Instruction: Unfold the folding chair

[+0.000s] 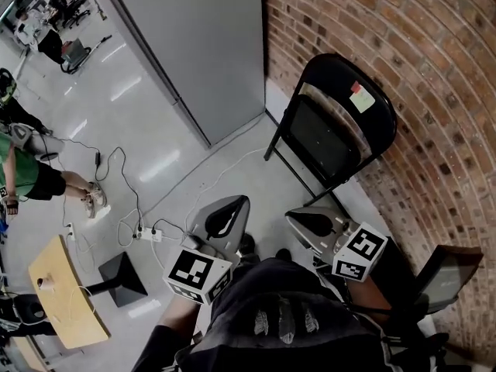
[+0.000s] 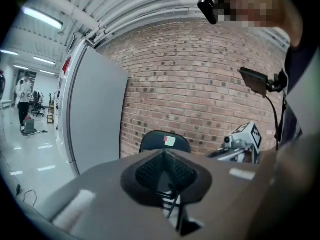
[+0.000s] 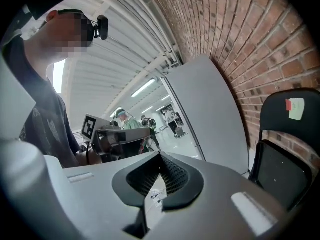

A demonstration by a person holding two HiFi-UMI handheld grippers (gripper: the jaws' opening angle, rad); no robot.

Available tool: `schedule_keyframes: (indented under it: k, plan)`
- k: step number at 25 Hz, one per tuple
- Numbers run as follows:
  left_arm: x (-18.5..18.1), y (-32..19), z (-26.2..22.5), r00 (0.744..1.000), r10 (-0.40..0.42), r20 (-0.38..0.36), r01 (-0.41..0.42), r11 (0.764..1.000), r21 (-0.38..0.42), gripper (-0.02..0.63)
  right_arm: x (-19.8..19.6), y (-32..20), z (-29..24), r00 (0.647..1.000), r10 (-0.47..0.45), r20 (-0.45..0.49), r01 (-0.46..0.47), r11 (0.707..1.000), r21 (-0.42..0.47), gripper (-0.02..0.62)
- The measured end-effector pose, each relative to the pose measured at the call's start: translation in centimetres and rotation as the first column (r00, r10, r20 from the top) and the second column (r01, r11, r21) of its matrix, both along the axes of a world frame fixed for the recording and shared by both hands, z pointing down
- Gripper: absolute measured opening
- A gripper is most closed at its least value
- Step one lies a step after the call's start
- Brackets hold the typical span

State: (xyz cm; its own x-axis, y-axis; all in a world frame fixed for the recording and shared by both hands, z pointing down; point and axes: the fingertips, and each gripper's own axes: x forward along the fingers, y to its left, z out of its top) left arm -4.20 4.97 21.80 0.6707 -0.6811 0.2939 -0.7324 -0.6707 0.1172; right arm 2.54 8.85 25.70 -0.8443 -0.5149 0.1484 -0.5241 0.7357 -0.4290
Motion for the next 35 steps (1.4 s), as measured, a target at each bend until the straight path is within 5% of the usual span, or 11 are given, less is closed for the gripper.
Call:
schedule_keyframes:
  k: [10,20,28,35]
  plan:
    - [-4.9,-5.7,1.6,0.988,0.082,-0.134,-0.090,0.994,-0.061,0.002,-5.6,-4.0,0.1,0.989,0.072,-0.130,-0.075,0.997,-0.020,0.002]
    - [-3.6,-9.0,3.1,0.947,0.232,-0.221,-0.257,0.962,-0.092,0.002,-6.1,-4.9,0.9,0.957,0.193,-0.217,-0.212,0.975,-0.071,0.002]
    - [-2.1,-10.4,2.4,0.955,0.225,-0.190,-0.244,0.966,-0.082,0.002,-6.2,-6.3,1.2,0.977,0.143,-0.161,-0.157,0.984,-0.079,0.002]
    - [0.9,-10.4,3.0,0.984,0.146,-0.106,-0.157,0.981,-0.112,0.002,-1.9,-8.0,1.6,0.994,0.082,-0.079,-0.089,0.992,-0.085,0.002]
